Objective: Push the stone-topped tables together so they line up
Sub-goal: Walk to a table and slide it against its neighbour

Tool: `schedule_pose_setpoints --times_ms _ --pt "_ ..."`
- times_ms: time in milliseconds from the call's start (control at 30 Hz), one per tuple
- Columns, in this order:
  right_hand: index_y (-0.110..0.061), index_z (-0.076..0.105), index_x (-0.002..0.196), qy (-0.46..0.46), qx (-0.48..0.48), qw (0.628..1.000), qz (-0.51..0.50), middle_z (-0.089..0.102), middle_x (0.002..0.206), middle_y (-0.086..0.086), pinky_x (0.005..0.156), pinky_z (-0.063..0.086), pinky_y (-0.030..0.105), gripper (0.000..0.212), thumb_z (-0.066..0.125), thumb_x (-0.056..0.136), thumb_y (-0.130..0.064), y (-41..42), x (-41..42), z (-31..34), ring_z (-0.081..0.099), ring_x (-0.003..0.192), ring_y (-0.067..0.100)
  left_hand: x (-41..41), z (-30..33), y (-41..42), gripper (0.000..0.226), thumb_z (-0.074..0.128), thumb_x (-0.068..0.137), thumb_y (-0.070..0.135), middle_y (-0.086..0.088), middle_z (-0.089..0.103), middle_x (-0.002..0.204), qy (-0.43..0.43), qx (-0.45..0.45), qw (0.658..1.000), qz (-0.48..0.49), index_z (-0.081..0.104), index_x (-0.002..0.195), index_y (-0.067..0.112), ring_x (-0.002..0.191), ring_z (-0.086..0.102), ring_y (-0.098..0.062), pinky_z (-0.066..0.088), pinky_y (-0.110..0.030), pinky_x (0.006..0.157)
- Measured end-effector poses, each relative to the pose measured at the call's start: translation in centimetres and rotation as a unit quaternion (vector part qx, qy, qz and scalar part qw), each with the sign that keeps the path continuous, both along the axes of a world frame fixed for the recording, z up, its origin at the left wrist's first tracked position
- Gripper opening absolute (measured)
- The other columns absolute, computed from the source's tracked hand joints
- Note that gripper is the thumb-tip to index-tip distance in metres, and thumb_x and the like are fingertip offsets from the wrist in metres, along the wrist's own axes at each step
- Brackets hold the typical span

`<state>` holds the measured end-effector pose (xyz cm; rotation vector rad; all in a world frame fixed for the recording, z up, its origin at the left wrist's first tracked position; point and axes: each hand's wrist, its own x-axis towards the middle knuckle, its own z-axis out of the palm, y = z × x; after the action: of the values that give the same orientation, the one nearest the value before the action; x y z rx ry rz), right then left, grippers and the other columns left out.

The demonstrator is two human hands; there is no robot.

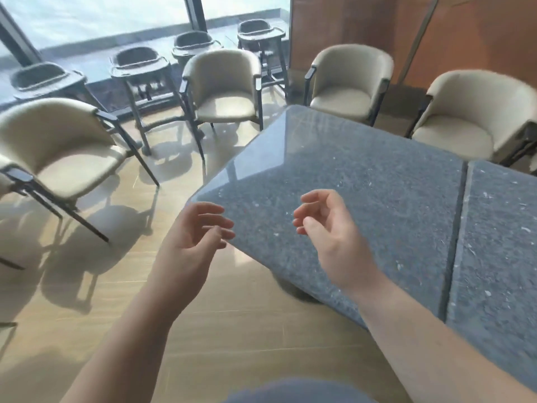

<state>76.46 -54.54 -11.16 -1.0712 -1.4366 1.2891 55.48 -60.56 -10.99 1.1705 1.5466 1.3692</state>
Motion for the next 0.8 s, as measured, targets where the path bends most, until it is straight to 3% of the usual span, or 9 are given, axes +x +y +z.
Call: schedule_pose_setpoints --times_ms 267,400,800 --pt "-0.024 0.056 0.109 0.014 0.057 0.997 0.059 0.065 0.097 0.002 0.095 0.051 0.051 0.029 0.048 0.087 -0.007 0.2 -15.2 1.6 0.064 0.097 0.021 -14.1 1.8 -1.6 0.026 0.050 0.088 0.013 -0.003 0.070 0.096 0.011 0.051 0.995 0.081 0.057 0.113 0.016 0.093 0.071 -0.025 0.056 -0.045 0.085" --pt "-0.020 0.054 0.114 -0.003 0.073 0.994 0.083 0.064 0.099 0.003 0.095 0.051 0.049 0.029 0.049 0.088 -0.008 2.2 -19.5 1.8 0.063 0.101 0.022 -18.6 1.4 0.0 0.026 0.049 0.089 0.011 -0.007 0.069 0.097 0.006 0.071 0.991 0.110 0.056 0.114 0.015 0.094 0.070 -0.028 0.056 -0.049 0.087" --pt "-0.021 0.055 0.113 0.031 -0.003 0.992 0.123 0.065 0.097 0.000 0.094 0.051 0.050 0.031 0.048 0.086 -0.007 20.5 -34.8 -2.0 0.063 0.097 0.020 -34.6 -0.4 17.2 0.027 0.049 0.090 0.014 -0.005 0.069 0.102 0.050 -0.011 0.993 0.103 0.056 0.116 0.019 0.097 0.070 -0.023 0.055 -0.052 0.091"
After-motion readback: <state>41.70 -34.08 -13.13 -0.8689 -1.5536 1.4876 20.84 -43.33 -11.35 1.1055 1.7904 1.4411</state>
